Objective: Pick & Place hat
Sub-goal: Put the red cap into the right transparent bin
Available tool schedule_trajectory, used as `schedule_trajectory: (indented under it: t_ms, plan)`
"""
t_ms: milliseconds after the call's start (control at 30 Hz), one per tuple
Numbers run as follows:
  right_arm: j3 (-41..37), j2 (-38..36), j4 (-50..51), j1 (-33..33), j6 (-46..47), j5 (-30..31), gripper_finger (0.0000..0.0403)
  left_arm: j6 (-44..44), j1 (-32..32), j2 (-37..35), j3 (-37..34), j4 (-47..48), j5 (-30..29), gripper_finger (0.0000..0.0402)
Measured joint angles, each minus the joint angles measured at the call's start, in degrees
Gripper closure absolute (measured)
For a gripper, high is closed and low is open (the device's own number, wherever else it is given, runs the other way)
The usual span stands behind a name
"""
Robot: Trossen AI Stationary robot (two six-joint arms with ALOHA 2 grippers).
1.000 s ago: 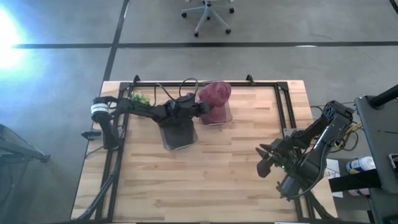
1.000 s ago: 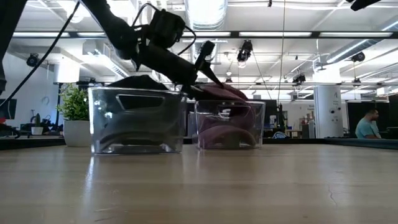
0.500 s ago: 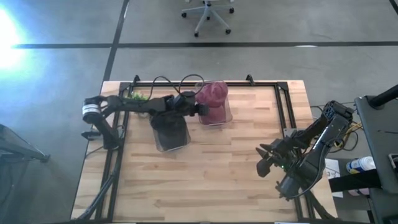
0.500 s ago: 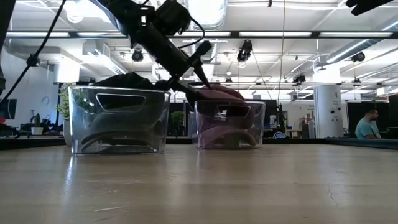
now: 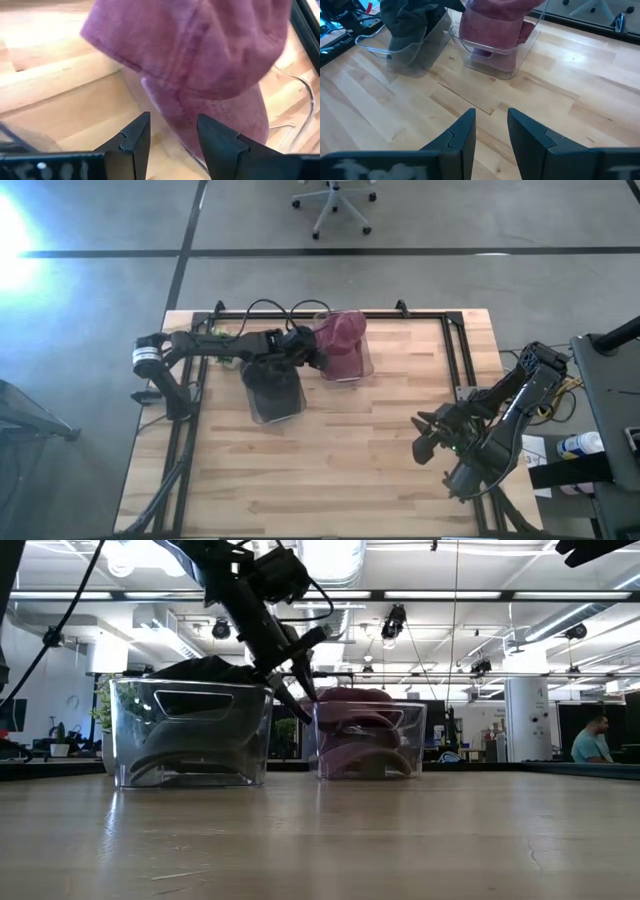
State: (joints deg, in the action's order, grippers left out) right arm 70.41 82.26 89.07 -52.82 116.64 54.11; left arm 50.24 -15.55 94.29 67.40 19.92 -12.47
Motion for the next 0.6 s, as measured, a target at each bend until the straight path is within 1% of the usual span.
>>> schedule_trajectory:
  t_ms: [133, 233, 333, 467, 600]
  plan:
    - [-0.1, 0.0, -1.6, 0.3, -0.8, 0.0, 0.0294, -1.8, 0.0, 0.0, 0.0, -1.2, 0.0, 0.0248]
    - [-0.1, 0.0, -4.8, 1.4, -3.8, 0.0, 0.0294, -2.5, -0.8, 1.0, 0.0, -2.9, -0.2, 0.0248]
    - [-0.1, 0.0, -11.5, 3.9, -10.8, 0.0, 0.0294, -2.5, -1.2, 2.9, 0.2, -2.9, 1.2, 0.0248]
    - [-0.1, 0.0, -21.6, 8.6, -24.2, -0.1, 0.0294, -4.5, -0.6, 4.7, 1.8, -2.5, 2.8, 0.0248]
    - [0.3, -0.6, -22.2, 13.4, -28.7, -0.2, 0.0294, -7.7, -0.7, 6.0, 4.7, -1.4, 2.6, 0.0248]
